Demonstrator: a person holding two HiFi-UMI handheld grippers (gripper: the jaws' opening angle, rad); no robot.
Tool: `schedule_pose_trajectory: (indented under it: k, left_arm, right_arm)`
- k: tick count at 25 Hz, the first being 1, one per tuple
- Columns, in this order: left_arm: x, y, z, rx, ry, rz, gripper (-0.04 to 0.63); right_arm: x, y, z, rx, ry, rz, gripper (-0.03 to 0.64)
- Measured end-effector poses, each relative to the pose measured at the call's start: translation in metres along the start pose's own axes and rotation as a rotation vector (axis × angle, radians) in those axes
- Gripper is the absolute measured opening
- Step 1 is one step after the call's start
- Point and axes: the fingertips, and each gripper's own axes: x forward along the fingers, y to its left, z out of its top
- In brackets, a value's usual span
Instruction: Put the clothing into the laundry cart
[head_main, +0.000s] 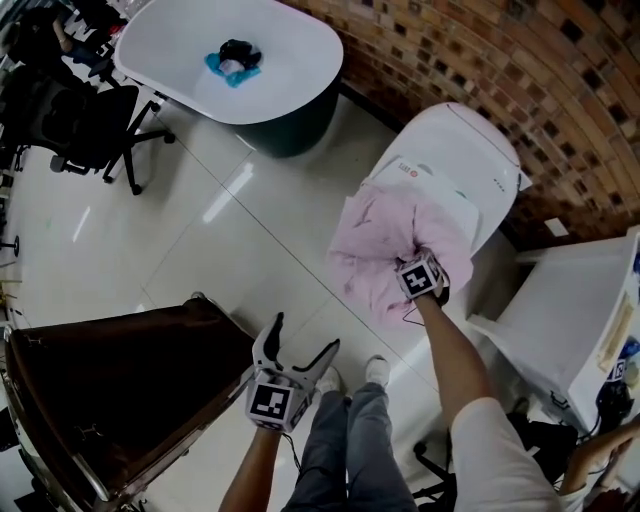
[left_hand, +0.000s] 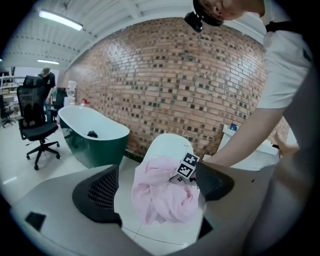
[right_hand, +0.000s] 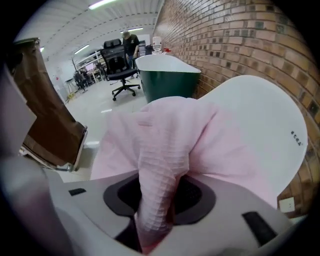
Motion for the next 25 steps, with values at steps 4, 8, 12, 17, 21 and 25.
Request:
schedule_pose_trajectory:
  k: [4,8,12,17,21,25]
  left_arm:
    - [-0.013,-0.014,0.029,-0.040,-0.045,-0.001,0.460]
    - [-0.025,-0.021,0.083,-0.026,-0.136,-0.027,0.456]
    - [-0.061,-0.038,0.143,0.025,-0.216,-0.060,0.456]
    - [-0.130,-0.061,0.215,0.064,-0.331,-0.084,0.456]
    - [-0.183,-0.066,0.268,0.087,-0.453,-0.066,0.454]
    - [-0.231,-0.074,0.296,0.131,-0.509,-0.064,0.454]
  right_arm:
    - [-0.038,0.007,-0.014,0.148,-0.131,0.140,0.095]
    - [-0.139,0.014,0.037,0.254,-0.417,0.165,0.092]
    - [-0.277,0.032,0.077,0.349,-0.645,0.159,0.091]
    - [-0.453,0.062,0.123,0.343,-0.896,0.110,0.091]
    - [-0.579,0.078,0.159,0.285,-1.095,0.054,0.091]
    - [-0.679,0.105,0.175,0.221,-1.256,0.054,0.091]
